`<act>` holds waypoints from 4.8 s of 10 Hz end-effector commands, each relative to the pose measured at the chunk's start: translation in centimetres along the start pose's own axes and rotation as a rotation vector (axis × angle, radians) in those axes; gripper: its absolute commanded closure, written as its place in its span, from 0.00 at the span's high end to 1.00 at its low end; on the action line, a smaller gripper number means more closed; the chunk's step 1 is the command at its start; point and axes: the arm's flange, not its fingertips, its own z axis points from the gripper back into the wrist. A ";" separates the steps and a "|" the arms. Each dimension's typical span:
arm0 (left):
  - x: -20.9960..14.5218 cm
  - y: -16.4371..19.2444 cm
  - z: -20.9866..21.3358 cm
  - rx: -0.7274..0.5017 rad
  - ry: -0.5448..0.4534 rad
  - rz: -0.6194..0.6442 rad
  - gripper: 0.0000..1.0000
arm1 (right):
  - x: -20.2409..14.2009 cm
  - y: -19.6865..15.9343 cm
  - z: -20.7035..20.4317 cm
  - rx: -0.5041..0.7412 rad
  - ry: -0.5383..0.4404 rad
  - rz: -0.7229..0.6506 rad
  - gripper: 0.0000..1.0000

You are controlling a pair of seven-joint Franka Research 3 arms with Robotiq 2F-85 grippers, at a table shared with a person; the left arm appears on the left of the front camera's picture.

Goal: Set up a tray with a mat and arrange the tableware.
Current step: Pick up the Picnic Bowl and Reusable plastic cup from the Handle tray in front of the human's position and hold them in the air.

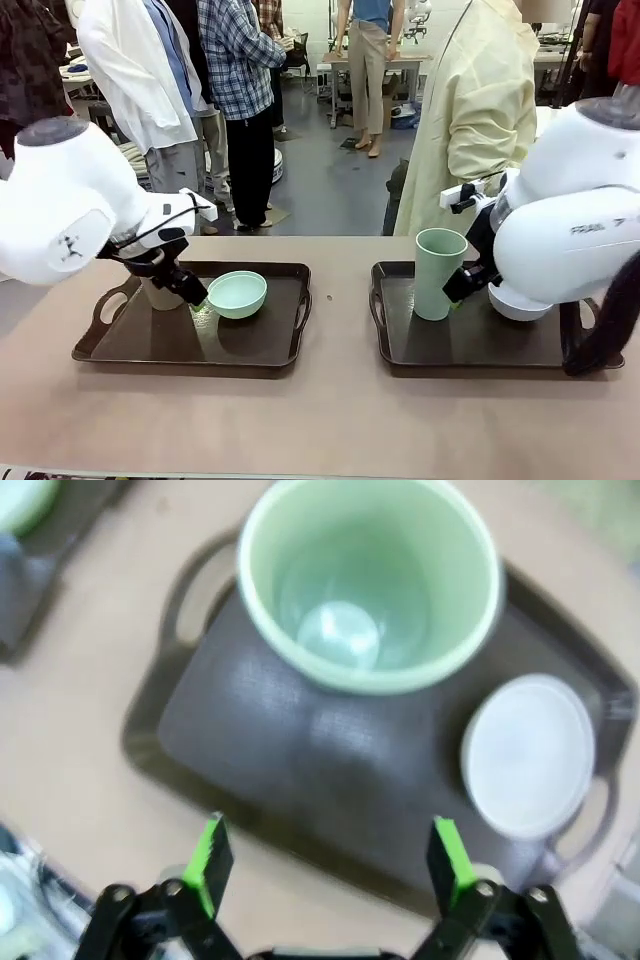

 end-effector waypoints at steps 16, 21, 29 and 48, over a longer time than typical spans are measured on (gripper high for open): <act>-16.4 16.5 12.2 -0.813 -0.311 0.490 1.00 | -20.4 -17.9 7.1 0.643 -0.247 -0.531 1.00; -13.3 15.5 9.8 -0.809 -0.212 0.540 1.00 | -21.5 -23.0 8.5 0.661 -0.243 -0.610 1.00; -15.1 18.1 11.0 -0.856 -0.245 0.583 1.00 | -21.5 -23.0 8.5 0.661 -0.243 -0.610 1.00; -15.1 18.1 11.0 -0.856 -0.245 0.583 1.00 | -21.5 -23.0 8.5 0.661 -0.243 -0.610 1.00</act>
